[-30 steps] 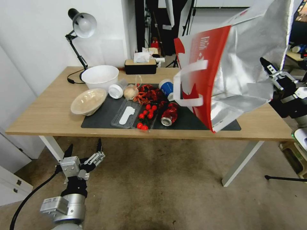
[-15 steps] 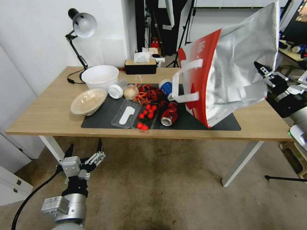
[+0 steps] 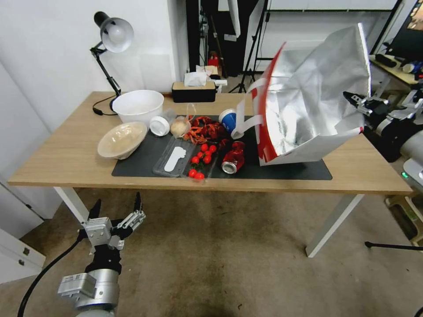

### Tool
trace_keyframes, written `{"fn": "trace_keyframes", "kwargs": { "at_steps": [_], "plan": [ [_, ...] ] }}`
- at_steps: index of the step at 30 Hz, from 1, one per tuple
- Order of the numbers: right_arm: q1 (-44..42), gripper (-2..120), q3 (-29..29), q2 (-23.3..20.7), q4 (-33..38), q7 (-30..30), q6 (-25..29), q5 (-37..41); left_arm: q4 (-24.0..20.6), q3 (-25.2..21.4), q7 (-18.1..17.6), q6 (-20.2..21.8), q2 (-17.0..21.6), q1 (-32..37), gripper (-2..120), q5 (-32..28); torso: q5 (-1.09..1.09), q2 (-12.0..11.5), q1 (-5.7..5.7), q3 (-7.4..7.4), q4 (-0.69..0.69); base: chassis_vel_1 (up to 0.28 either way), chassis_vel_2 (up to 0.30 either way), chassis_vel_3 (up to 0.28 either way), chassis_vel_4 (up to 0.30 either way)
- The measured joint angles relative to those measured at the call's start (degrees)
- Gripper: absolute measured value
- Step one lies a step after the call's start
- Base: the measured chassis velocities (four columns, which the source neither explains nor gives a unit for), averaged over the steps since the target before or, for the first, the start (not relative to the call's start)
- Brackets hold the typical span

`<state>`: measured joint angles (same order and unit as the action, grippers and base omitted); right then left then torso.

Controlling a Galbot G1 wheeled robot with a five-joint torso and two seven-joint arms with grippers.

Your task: Pick up the food delivery bag from the floor and place it on the table.

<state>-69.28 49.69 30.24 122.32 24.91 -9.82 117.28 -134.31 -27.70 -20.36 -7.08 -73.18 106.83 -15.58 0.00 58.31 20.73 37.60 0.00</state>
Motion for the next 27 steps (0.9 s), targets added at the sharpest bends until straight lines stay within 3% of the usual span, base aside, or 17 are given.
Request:
{"fn": "trace_keyframes", "kwargs": {
  "at_steps": [11, 22, 27],
  "plan": [
    [2.6, 0, -1.0, -0.3, -1.8, 6.6, -3.8, 1.2, 0.0, 0.1, -0.1, 0.1, -0.1, 0.0, 100, 0.2, 0.00, 0.0, 0.00, 0.00, 0.00, 0.000, 0.000, 0.000, 0.000],
    [3.9, 0, -1.6, -1.4, -3.5, 6.7, -5.3, 1.1, 0.1, 0.2, -0.1, 0.1, -0.1, -0.1, 100, 0.2, -0.01, 0.0, 0.00, 0.00, 0.00, 0.000, 0.000, 0.000, 0.000],
    [3.8, 16, -2.4, -1.4, -4.1, 5.5, -4.2, -2.4, 0.4, 0.3, 0.1, 0.1, -0.2, -0.2, 100, 0.2, 0.00, 0.0, 0.00, 0.00, 0.00, 0.000, 0.000, 0.000, 0.000]
  ]
}}
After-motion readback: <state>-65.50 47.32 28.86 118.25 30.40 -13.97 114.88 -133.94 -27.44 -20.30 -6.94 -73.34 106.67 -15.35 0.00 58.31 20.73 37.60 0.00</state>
